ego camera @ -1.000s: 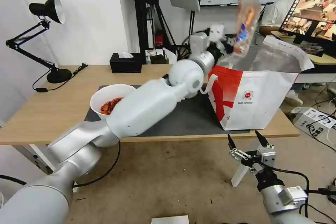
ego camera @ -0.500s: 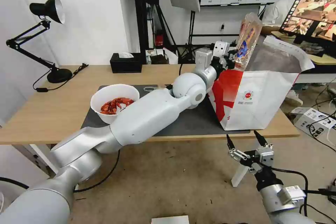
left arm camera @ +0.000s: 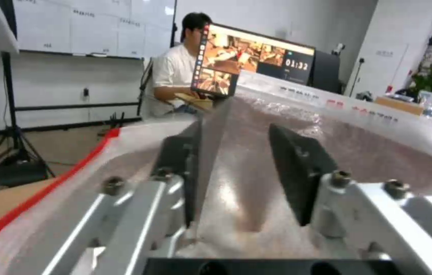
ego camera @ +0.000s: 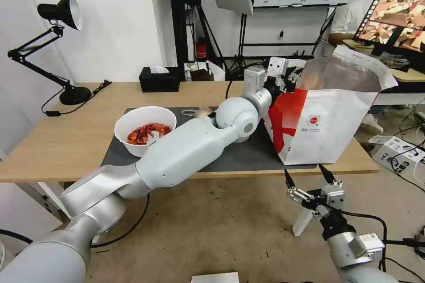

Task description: Pick up the trash from the table and place it into the takeout bag.

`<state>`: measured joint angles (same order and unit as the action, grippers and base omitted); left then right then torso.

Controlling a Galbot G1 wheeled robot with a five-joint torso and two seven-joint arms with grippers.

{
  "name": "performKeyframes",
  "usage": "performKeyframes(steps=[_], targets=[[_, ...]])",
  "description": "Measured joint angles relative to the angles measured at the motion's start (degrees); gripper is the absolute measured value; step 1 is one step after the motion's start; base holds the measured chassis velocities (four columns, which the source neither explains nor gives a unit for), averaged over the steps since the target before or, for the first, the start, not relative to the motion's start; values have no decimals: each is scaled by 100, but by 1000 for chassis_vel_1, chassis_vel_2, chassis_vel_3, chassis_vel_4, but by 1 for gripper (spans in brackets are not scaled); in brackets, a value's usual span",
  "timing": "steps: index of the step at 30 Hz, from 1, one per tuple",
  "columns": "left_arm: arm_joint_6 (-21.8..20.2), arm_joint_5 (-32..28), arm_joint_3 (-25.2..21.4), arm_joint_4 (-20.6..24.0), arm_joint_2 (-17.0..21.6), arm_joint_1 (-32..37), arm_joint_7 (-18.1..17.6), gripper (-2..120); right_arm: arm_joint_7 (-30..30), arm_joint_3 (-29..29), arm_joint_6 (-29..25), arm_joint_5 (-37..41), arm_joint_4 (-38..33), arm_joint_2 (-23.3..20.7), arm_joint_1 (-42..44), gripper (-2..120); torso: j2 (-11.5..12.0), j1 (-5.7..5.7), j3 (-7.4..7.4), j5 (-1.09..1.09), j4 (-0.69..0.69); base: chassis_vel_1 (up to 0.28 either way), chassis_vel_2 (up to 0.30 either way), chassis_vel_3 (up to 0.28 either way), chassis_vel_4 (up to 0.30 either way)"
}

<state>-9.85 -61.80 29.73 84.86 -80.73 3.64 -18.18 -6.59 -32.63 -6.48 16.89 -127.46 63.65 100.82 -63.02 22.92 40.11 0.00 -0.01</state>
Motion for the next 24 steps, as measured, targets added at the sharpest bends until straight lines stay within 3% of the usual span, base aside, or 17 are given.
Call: performKeyframes(steps=[5, 8, 13, 16, 17, 19, 23, 24], targets=[[0, -214, -196, 268, 170, -19, -96, 59, 2, 31, 12, 5, 5, -12, -20, 100, 0, 0, 0, 0, -1, 0, 0, 0, 0], [-11, -240, -333, 746, 606, 95, -236, 75, 4, 53, 23, 6, -45, -21, -25, 100, 0, 0, 0, -1, 0, 0, 0, 0, 0], [-17, -212, -546, 1262, 1101, 368, -354, 87, 5, 73, 24, 6, -62, -70, -26, 100, 0, 0, 0, -2, 1, 0, 0, 0, 0], [11, -89, -950, 1961, 1865, 920, -362, 99, 2, 131, 25, 9, -73, -154, -89, 100, 0, 0, 0, -3, 0, 0, 0, 0, 0], [11, -89, -950, 1961, 1865, 920, -362, 99, 2, 131, 25, 9, -73, -154, -89, 100, 0, 0, 0, -3, 0, 0, 0, 0, 0], [117, 63, -1264, 2374, 2507, 1402, -274, 100, -29, 229, 25, 23, -80, -222, -170, 100, 0, 0, 0, -3, 1, 0, 0, 0, 0], [166, 112, -1485, 2588, 2863, 1735, -222, 100, -70, 292, 25, 34, -84, -282, -236, 100, 0, -1, 0, -3, 2, 0, 0, 0, 0], [286, 187, -1788, 2835, 3306, 2227, -145, 100, -128, 360, 24, 107, -91, -369, -334, 100, 0, 0, 0, -4, 4, 0, 0, 0, 0]])
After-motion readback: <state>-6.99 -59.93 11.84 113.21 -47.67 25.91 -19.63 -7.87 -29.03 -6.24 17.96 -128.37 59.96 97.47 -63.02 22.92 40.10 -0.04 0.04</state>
